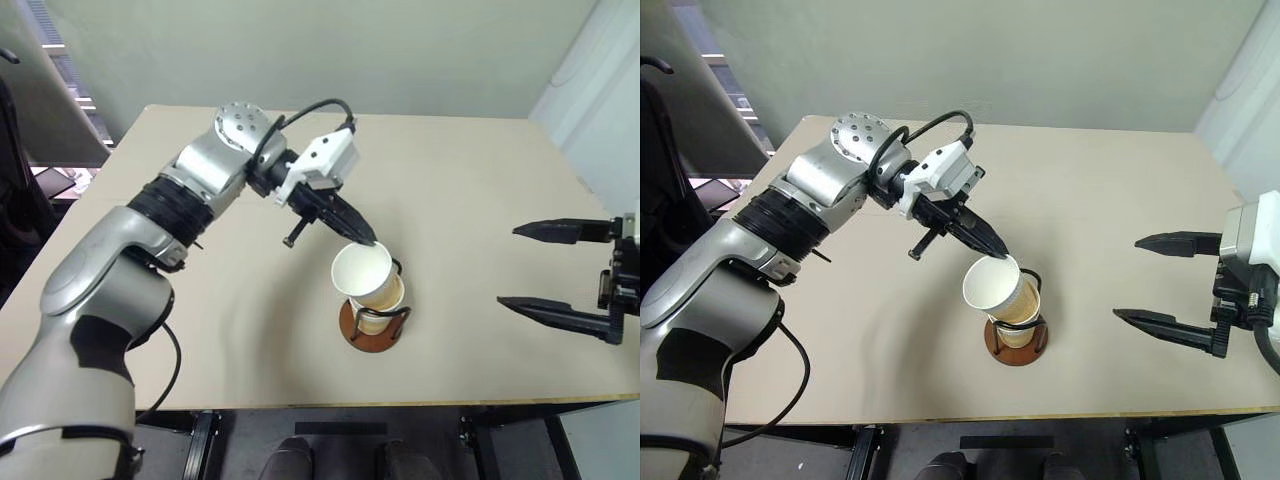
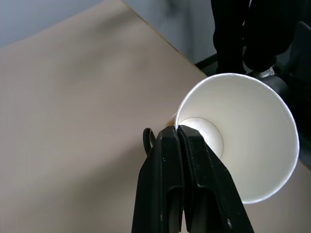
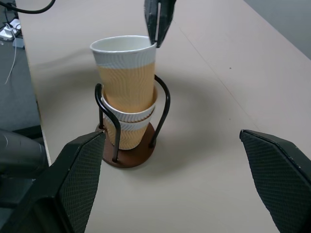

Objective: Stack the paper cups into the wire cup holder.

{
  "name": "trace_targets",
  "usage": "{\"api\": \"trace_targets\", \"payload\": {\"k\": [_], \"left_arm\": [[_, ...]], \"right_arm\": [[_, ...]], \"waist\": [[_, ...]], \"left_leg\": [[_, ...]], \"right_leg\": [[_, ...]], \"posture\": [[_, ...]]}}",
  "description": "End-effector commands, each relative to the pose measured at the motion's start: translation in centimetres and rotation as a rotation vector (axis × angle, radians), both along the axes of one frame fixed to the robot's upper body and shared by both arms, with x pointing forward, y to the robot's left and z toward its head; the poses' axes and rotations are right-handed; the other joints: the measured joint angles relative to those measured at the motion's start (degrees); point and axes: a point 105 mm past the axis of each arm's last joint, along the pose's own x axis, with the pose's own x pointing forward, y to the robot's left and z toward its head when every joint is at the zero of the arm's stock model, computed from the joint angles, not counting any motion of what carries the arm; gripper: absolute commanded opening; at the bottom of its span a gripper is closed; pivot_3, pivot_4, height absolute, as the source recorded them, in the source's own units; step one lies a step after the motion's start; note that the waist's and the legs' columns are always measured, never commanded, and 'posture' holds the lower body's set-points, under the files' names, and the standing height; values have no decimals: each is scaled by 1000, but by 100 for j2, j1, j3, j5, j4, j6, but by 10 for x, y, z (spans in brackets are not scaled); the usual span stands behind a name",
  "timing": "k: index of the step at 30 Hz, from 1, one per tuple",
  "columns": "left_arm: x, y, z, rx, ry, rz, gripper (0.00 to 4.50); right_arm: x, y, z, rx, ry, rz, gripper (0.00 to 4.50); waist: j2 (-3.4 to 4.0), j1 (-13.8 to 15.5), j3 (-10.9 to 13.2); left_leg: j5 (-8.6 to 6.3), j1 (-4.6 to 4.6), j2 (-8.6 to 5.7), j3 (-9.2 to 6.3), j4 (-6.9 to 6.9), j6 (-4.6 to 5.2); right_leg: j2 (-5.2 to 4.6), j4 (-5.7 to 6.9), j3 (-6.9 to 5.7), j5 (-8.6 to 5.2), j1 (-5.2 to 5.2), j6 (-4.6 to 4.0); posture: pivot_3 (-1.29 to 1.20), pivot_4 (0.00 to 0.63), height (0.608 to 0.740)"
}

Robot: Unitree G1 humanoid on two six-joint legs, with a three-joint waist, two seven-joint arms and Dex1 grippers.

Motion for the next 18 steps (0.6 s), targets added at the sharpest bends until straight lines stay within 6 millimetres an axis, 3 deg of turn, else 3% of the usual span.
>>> {"api": "trace_targets", "payload": {"k": [1, 12, 18], "left_arm": [[-5, -1, 10, 3, -24, -39, 610], [0, -5, 20, -67, -43, -15, 4484], [1, 11, 36, -169, -34, 45, 4484]], "right_arm": [[0, 1, 10, -2, -54, 13, 4500], [5, 2, 8, 0, -49, 38, 4500], [19, 3, 5, 2, -37, 84, 4500]], "waist": [[0, 0, 0], [0, 3, 0], [1, -24, -1]], "left_leg": [[0, 0, 0, -1, 1, 0], [0, -1, -1, -1, 1, 0], [0, 2, 1, 5, 1, 0]], "right_leg": [[0, 0, 1, 0, 0, 0], [0, 0, -1, 0, 0, 0], [5, 1, -4, -1, 0, 4]], "posture": [[0, 150, 740], [0, 150, 740], [0, 150, 740]]}}
